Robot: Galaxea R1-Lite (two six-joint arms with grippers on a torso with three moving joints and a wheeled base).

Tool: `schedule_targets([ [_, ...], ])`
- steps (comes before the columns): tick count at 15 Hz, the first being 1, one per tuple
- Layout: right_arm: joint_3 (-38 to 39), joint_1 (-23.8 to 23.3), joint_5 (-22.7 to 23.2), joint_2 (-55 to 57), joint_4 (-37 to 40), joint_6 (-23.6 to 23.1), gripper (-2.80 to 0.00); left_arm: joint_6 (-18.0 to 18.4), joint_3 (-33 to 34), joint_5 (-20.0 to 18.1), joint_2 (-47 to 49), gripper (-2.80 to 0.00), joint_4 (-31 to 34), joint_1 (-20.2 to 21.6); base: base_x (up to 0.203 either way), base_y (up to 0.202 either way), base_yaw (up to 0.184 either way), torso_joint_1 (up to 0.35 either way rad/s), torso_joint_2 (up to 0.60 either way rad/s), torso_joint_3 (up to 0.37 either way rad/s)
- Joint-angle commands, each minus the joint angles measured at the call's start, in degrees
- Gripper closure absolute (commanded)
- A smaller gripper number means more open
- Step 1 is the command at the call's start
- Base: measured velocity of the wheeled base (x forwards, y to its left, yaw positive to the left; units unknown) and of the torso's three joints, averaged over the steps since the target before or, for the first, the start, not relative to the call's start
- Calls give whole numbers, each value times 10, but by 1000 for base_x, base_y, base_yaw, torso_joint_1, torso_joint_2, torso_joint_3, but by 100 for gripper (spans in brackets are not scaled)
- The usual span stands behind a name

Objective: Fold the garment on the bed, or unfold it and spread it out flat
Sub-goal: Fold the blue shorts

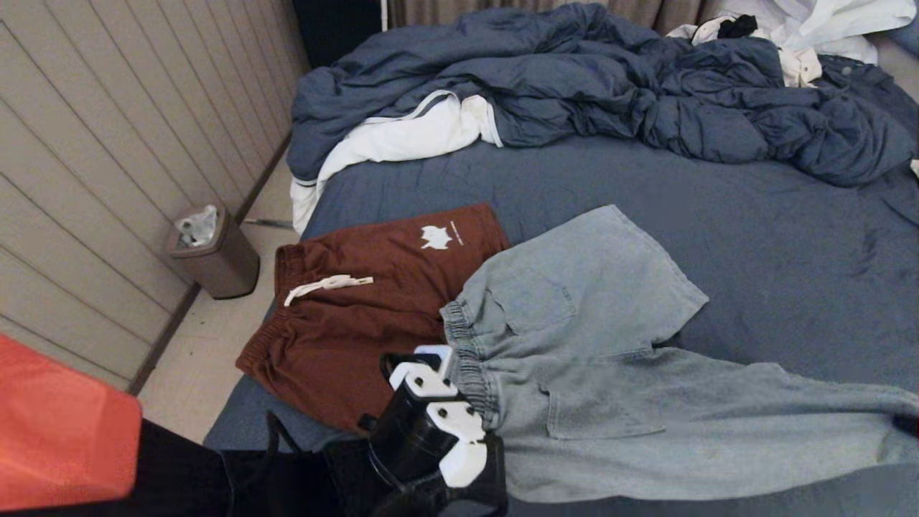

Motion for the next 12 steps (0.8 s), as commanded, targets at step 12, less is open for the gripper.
schedule_targets([
  [12, -420, 332, -227, 201, 94, 168, 0, 6, -137, -61, 34, 0, 46, 152, 0, 0, 0, 0, 0, 0],
])
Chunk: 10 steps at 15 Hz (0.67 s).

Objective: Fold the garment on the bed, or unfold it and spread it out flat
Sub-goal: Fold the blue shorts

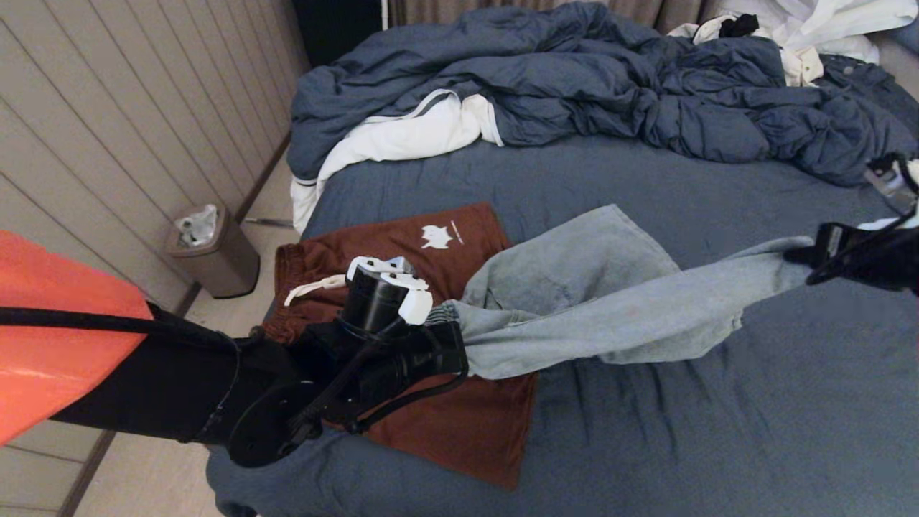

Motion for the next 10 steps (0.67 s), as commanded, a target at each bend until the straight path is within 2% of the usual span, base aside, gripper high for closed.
schedule_targets([
  [1, -49, 26, -23, 71, 0, 1, 0, 2, -28, -25, 11, 0, 16, 21, 0, 0, 0, 0, 0, 0],
  [3, -91, 41, -44, 112, 0, 4, 0, 3, -55, -52, 17, 0, 36, 36, 0, 0, 0, 0, 0, 0],
  [7, -176, 69, -77, 179, 2, 14, 0, 14, -104, -58, 65, 0, 38, 53, 0, 0, 0, 0, 0, 0],
  [10, -223, 88, -93, 214, 2, 14, 0, 17, -141, -76, 98, 0, 40, 64, 0, 0, 0, 0, 0, 0],
])
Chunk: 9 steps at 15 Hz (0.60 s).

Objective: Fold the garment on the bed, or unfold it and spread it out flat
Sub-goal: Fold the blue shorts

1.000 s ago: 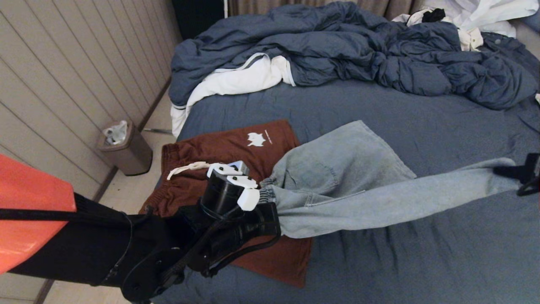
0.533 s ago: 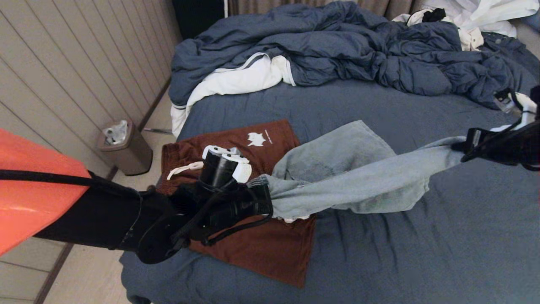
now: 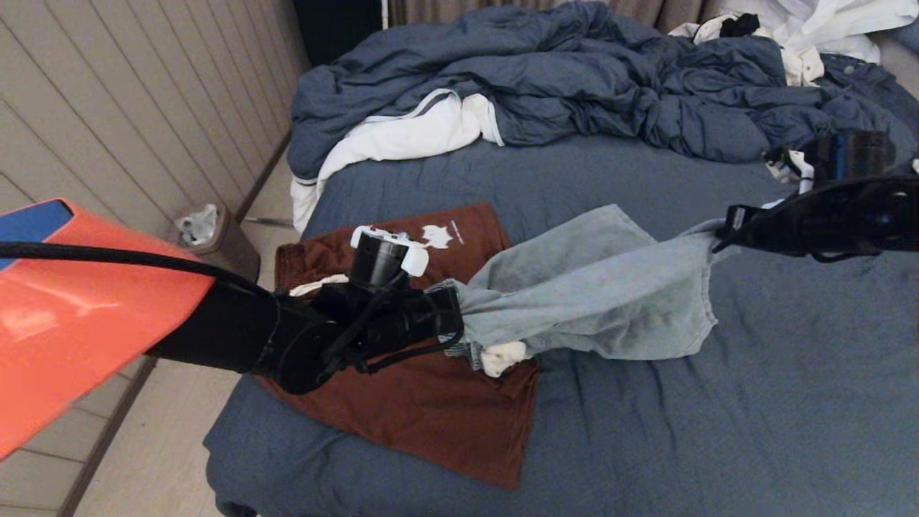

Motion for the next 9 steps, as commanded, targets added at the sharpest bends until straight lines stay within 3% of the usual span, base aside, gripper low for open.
schedule_targets([
  [1, -43, 13, -6, 42, 0, 0, 0, 1, -29, -4, 38, 0, -2, 9, 0, 0, 0, 0, 0, 0],
  [6, -168, 41, -47, 106, 39, 0, 0, 12, -90, -6, 58, 0, 13, 44, 0, 0, 0, 0, 0, 0],
  [9, -236, 60, -83, 155, 60, 0, 0, 13, -108, -29, 64, 0, 14, 71, 0, 0, 0, 0, 0, 0],
])
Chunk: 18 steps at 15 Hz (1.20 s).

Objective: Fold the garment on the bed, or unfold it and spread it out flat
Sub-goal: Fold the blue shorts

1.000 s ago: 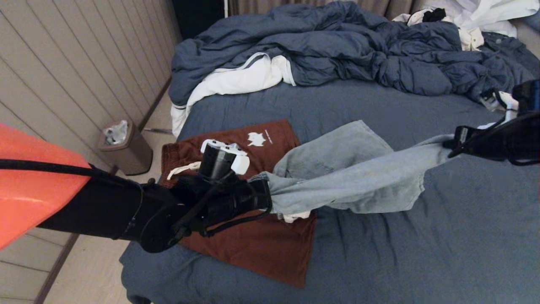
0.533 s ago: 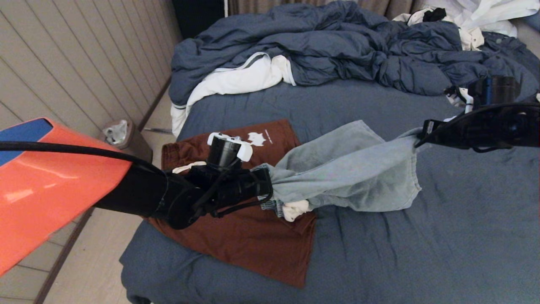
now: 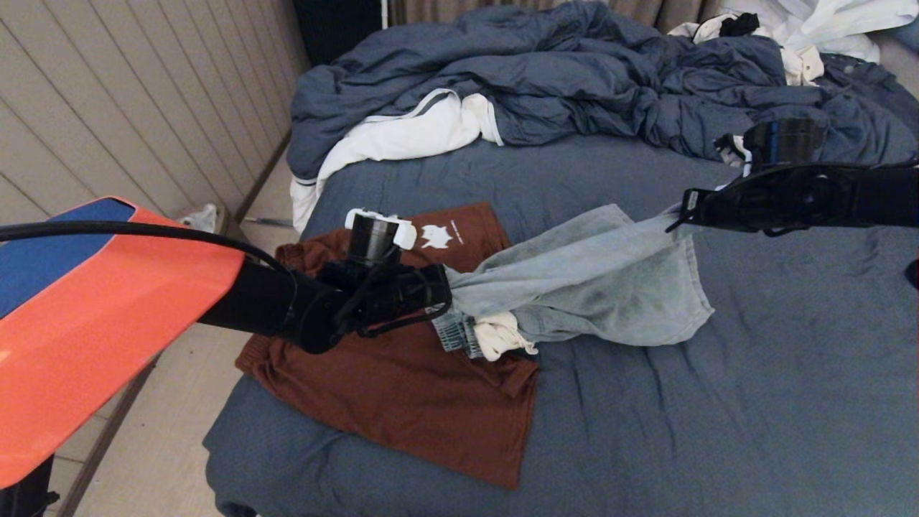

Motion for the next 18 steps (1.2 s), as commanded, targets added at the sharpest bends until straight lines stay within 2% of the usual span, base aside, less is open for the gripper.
schedule_targets([
  [1, -40, 15, -17, 48, 1, -1, 0, -2, -14, -5, 15, 0, -3, 18, 0, 0, 0, 0, 0, 0],
  [5, -41, 27, -22, 66, -11, -1, 0, 11, -12, -16, 32, 0, -7, 37, 0, 0, 0, 0, 0, 0],
  [6, -41, 29, -31, 72, -20, -1, -280, 20, -9, -27, 33, 0, -5, 38, 0, 0, 0, 0, 0, 0],
  [7, -41, 30, -44, 78, -31, -2, -280, 31, -9, -27, 37, 0, -8, 38, 0, 0, 0, 0, 0, 0],
  [8, -41, 30, -49, 82, -37, -3, -280, 32, -15, -26, 41, -280, -8, 38, 0, 0, 0, 0, 0, 0],
  [13, -40, 27, -48, 81, -54, -2, -280, 33, -27, -17, 41, -280, -18, 22, 0, 0, 0, 0, 0, 0],
  [18, -26, 23, -49, 50, -49, 9, -280, 28, -68, 43, 39, -280, -17, 17, 0, 0, 0, 0, 0, 0],
])
